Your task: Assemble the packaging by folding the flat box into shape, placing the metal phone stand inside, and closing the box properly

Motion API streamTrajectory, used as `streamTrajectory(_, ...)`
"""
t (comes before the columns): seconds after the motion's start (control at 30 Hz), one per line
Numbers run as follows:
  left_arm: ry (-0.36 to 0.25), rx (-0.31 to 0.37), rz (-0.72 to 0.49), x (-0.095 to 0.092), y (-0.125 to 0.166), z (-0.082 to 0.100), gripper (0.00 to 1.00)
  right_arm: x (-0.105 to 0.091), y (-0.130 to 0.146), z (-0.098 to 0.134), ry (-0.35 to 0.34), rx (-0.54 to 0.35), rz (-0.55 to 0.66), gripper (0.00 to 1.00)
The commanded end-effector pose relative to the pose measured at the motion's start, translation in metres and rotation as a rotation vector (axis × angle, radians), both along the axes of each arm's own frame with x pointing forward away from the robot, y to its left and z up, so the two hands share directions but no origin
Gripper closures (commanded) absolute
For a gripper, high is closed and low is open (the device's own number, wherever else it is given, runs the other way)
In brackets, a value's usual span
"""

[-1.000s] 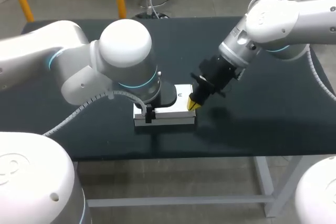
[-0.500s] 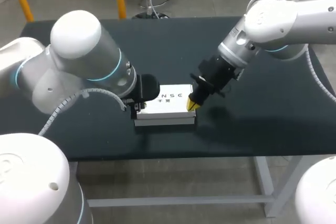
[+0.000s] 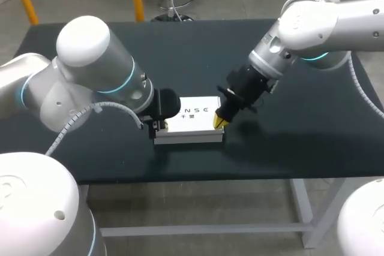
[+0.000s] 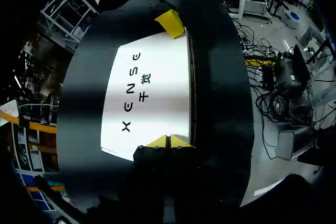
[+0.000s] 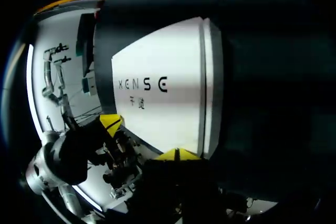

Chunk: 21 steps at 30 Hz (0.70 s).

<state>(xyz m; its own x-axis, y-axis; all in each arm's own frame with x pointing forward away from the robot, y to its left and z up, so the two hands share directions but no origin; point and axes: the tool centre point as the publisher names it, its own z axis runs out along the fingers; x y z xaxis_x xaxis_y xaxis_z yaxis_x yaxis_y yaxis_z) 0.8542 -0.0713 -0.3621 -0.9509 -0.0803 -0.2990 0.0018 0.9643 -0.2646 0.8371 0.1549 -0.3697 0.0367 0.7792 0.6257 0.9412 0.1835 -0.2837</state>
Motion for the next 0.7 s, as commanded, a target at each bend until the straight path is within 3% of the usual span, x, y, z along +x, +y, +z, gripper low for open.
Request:
streamTrajectory(0.03,0.007,0.001,0.009,0.001,-0.001,-0.009,1.0,0.004,0.0,-0.011,0.018,0.002,0.008,1.0)
streamTrajectory(0.37,0.034,-0.017,0.015,-0.002,0.001,-0.023,1.0,0.006,0.001,-0.03,0.068,0.002,0.012,1.0)
streamTrajectory(0.7,-0.045,-0.005,-0.003,-0.009,-0.001,0.005,1.0,-0.004,-0.002,0.002,-0.02,0.029,0.011,1.0)
